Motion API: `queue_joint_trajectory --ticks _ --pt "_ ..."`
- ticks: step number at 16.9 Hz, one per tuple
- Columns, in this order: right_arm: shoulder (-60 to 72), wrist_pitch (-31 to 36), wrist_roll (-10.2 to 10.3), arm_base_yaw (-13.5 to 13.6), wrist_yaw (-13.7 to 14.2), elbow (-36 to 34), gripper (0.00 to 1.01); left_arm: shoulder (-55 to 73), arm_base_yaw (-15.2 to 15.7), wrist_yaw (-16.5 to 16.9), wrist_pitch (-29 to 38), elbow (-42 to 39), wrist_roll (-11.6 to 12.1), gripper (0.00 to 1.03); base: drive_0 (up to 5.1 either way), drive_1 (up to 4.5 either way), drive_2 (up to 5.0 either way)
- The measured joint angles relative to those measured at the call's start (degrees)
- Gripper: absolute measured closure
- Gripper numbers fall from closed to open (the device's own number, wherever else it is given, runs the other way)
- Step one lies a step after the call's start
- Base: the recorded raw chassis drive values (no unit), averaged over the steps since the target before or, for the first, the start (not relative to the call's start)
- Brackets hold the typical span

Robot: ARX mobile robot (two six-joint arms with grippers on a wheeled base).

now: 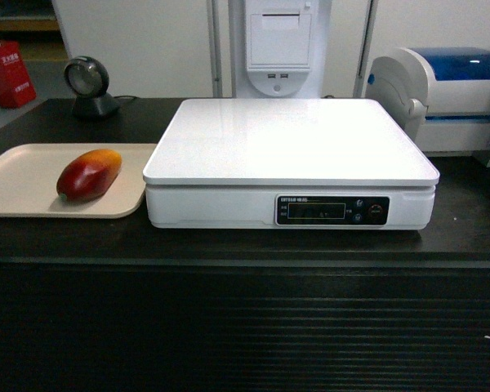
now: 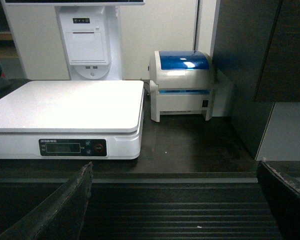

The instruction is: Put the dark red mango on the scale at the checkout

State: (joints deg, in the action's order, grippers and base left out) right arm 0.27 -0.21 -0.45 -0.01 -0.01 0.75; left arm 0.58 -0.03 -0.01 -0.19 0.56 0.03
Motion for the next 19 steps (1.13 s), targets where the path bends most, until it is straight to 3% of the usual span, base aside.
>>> queue_joint_trajectory --ticks 7,8,9,10,11,13,17,19 --pt "0.0 0.0 0.0 0.0 0.0 0.0 0.03 0.0 0.0 0.0 0.0 0.0 0.0 0.05 0.0 0.00 0.0" --pt "0.0 0.0 0.0 0.0 0.0 0.0 0.03 0.6 -1.0 -2.9 -3.0 0.7 -0.1 0.05 0.0 0.00 0.0" --pt "0.0 0.0 0.0 0.0 0.1 0.0 0.03 7.0 -5.8 -12.7 -6.4 3.3 -0.1 0.05 0.0 0.00 0.0" --pt "0.0 0.1 0.0 0.0 -0.1 0.0 0.03 15.6 -6.9 -17.4 -1.3 5.7 0.4 0.05 0.0 0.00 0.0" --pt "0.0 0.0 0.0 0.0 0.1 0.0 0.03 20.7 -5.3 -17.8 3.8 6.8 0.7 0.05 0.0 0.00 0.0" --pt "0.0 0.0 0.0 0.0 0.0 0.0 0.03 30.7 -2.3 -14.2 14.3 8.8 1.7 0.05 0.0 0.00 0.0" --pt "0.0 0.0 0.0 0.0 0.0 0.0 0.03 66.8 6.3 4.2 38.3 22.0 4.7 0.05 0.0 0.00 0.0" --pt "0.0 0.0 0.0 0.0 0.0 0.0 0.03 82.9 8.0 11.2 37.3 33.4 6.8 0.05 0.0 0.00 0.0"
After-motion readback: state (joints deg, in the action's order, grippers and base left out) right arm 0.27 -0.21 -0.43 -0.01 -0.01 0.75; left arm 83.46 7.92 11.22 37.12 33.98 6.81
